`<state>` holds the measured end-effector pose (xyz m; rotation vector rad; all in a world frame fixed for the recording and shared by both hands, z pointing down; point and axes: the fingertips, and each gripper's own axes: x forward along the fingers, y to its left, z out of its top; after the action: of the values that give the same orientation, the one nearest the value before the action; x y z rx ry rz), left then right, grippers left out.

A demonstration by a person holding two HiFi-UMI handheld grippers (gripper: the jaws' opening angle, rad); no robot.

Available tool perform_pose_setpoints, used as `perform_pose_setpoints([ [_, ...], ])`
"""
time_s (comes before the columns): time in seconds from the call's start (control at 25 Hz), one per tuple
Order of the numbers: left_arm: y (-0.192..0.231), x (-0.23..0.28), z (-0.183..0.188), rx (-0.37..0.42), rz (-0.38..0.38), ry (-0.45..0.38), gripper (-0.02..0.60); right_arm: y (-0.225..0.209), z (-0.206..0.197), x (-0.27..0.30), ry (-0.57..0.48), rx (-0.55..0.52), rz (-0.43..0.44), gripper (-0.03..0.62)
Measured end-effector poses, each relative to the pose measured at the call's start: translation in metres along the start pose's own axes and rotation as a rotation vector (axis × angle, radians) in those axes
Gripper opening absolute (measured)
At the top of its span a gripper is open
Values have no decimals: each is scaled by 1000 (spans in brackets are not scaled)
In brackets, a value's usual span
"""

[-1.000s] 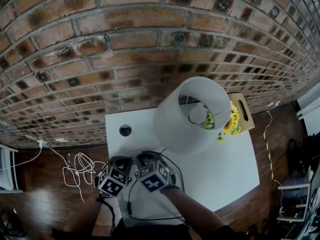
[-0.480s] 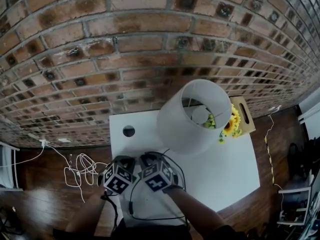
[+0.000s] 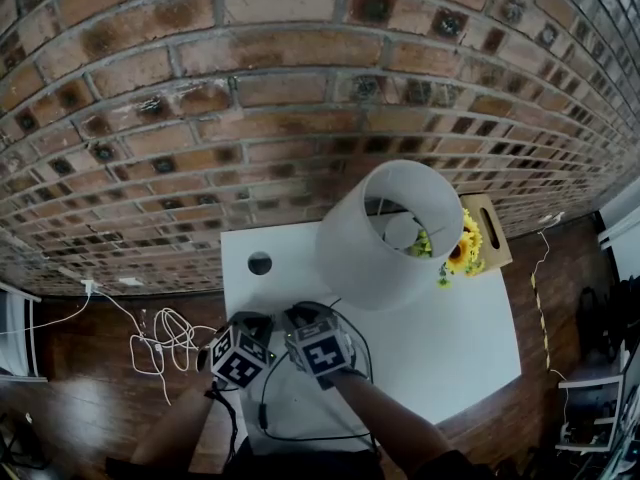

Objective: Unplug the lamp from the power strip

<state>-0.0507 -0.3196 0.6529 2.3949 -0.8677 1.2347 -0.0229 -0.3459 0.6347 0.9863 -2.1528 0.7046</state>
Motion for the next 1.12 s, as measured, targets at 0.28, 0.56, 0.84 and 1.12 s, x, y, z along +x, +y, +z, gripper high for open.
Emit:
perform_pose_setpoints([
  [0.28, 1, 2, -2, -8, 5, -7, 17, 4, 0, -1, -29, -174, -29, 86],
  [0.56, 0, 2, -3, -15, 4, -10, 17, -7, 2, -2, -53, 80, -12, 83],
  [0.84, 0, 3, -3, -19, 5, -5, 17, 3, 1, -4, -32, -114, -41, 83],
  [1.12, 2, 3, -2, -5, 10, -7, 17, 23, 62, -29, -231, -251, -15, 87],
])
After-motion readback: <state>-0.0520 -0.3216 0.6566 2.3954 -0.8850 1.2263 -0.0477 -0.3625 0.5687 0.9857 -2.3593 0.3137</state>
